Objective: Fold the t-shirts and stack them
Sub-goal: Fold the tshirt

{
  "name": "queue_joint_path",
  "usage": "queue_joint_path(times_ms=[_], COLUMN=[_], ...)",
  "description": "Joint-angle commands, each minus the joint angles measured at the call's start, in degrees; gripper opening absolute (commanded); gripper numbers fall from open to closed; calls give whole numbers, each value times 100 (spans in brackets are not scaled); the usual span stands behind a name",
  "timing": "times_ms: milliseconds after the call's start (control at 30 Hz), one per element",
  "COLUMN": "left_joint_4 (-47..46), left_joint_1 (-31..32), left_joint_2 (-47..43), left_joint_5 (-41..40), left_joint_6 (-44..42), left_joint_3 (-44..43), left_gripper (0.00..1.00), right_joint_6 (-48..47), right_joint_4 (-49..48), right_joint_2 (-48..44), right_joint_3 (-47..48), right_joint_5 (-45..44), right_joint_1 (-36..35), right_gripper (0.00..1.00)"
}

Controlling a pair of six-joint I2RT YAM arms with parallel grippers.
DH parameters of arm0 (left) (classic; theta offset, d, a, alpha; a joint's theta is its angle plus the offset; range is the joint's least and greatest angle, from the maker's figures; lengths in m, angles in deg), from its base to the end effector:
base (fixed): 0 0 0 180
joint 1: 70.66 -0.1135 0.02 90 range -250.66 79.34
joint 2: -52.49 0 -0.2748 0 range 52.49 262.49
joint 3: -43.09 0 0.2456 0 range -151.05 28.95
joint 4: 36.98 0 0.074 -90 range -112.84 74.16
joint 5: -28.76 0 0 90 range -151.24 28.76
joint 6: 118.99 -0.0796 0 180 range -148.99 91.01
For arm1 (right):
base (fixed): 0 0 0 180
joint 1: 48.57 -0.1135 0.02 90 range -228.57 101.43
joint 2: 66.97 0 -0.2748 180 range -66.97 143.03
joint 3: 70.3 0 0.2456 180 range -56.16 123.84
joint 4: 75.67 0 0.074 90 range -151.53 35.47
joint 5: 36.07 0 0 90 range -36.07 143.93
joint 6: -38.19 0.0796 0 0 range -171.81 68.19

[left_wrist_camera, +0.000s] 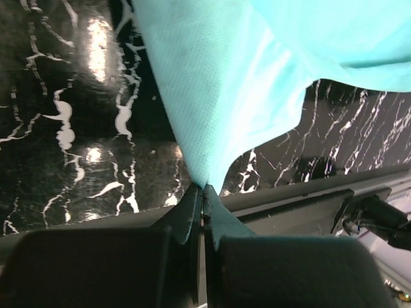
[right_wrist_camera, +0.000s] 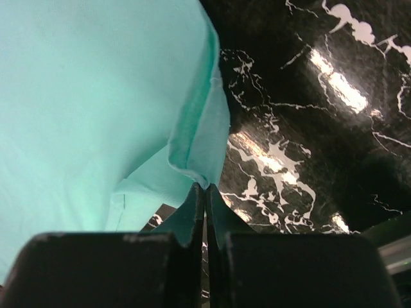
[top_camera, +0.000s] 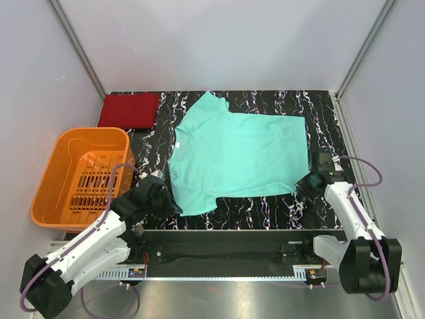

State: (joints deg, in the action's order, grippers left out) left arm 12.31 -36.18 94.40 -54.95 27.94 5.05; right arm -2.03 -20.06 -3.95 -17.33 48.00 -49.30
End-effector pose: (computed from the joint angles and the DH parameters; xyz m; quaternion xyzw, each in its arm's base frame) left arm 0.1206 -0.0934 0.1579 -0.1674 0.9326 -0.2622 0.1831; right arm 0.2004 -0.0057 0.1760 0.4151 0.8836 0.0441 0.2120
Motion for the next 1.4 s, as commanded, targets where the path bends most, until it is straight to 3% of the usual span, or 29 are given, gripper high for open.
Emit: queue_joint_path(times_ms=[0,167,333,533,933,1367], left_joint_4=[-140,-158,-176,-211,-316,-448], left_joint_1=[50,41,-11,-529,-1470,-1514], left_joint_2=[159,888,1819,2874,3481,4325], left_joint_5=[330,76,-66,92,198,435], left_joint_6=[-199,-489,-928,-1403,-1755,-1808], left_joint_3=[-579,-1317,-2572,-3541,-3824,-4579], left_gripper=[0,0,0,0,0,0], right_joint_6=[190,-81,-302,-548,-1067,-1277], right_joint_4=[203,133,396,423,19,-192], right_joint_2=[-501,-90,289,921,1897,2469], right_joint_3=[-208,-192,686,1425,2067,2655], right_joint_5=[162,76,-425,-479,-154,84], right_joint_1=[3,12,29,328,1040,1049], right_gripper=[0,0,0,0,0,0])
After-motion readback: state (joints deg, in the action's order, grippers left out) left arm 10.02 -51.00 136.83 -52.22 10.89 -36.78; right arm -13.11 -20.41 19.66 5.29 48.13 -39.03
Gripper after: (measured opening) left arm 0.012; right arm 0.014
